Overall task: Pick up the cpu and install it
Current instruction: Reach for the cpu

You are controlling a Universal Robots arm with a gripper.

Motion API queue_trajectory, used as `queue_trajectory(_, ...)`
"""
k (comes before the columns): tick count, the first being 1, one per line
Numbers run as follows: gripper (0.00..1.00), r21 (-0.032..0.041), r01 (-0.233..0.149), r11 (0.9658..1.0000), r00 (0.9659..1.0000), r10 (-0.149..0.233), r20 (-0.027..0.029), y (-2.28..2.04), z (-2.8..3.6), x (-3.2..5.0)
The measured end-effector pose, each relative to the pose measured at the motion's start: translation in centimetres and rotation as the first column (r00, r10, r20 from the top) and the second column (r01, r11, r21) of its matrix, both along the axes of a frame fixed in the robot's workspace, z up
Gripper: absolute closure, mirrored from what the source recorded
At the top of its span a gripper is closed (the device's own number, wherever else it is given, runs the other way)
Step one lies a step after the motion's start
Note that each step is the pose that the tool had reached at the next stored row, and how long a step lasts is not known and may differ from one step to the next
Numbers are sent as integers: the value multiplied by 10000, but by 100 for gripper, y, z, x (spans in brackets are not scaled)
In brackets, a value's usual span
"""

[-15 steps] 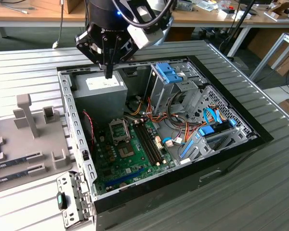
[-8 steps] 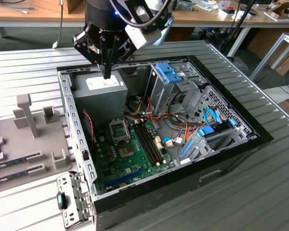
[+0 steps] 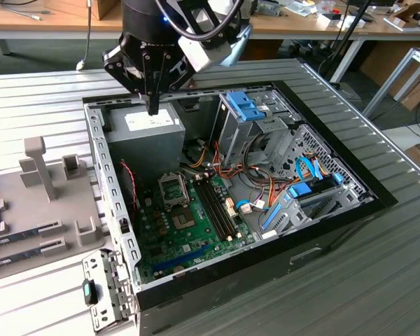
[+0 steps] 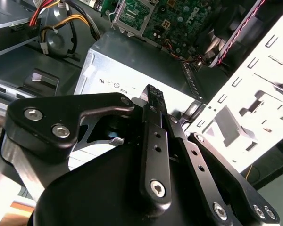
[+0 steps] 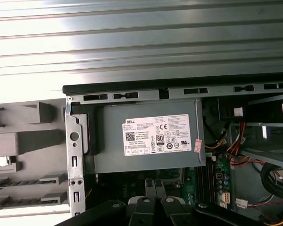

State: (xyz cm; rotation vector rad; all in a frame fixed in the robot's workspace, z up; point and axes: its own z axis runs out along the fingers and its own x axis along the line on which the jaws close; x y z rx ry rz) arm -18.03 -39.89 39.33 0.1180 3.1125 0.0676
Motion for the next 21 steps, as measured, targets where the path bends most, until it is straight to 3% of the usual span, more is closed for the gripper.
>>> queue_trajectory(21,89,0,0,10000,10000,0,0,0,0,-111)
